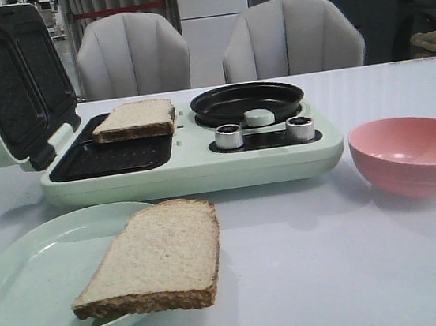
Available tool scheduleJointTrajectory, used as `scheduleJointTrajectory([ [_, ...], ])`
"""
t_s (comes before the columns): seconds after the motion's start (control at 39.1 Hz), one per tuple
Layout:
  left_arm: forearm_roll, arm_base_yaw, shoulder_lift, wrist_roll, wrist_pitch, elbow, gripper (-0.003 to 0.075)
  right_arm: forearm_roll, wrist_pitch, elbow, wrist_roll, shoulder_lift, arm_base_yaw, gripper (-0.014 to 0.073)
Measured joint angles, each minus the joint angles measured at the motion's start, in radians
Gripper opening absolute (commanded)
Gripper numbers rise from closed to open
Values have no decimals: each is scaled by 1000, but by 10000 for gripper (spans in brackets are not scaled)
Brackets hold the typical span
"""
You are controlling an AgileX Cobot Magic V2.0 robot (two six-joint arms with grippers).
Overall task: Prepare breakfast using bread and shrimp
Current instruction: 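Withdraw the left gripper from the sandwich maker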
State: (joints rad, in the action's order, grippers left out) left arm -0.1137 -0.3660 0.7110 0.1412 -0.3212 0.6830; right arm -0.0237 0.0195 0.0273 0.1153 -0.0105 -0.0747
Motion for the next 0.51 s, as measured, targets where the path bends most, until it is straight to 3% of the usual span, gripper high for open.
scheduleJointTrajectory([
  [0.51, 40, 0, -492, 0, -83, -272, 604, 0, 0, 0, 0, 0, 0, 143],
])
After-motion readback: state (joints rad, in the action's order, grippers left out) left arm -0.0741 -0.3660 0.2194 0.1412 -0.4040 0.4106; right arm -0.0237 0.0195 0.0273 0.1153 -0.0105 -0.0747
